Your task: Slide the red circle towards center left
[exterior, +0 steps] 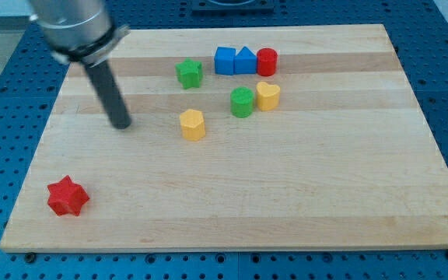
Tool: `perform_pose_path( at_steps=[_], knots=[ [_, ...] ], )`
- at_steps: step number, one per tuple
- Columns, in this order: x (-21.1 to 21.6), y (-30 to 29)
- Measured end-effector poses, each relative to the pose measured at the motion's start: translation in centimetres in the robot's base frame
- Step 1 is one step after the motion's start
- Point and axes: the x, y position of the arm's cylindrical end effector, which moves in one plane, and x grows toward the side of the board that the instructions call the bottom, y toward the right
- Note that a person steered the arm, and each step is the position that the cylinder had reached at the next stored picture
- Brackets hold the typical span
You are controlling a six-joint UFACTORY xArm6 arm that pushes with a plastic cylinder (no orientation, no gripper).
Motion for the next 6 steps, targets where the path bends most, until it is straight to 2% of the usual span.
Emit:
perform_pose_path(
  at_steps=[2, 4, 5, 6],
  knots=[
    [-5.5, 14.0],
    [-6.7, 25.6],
    [-9.9, 28.4],
    [-12.7, 27.9]
  ],
)
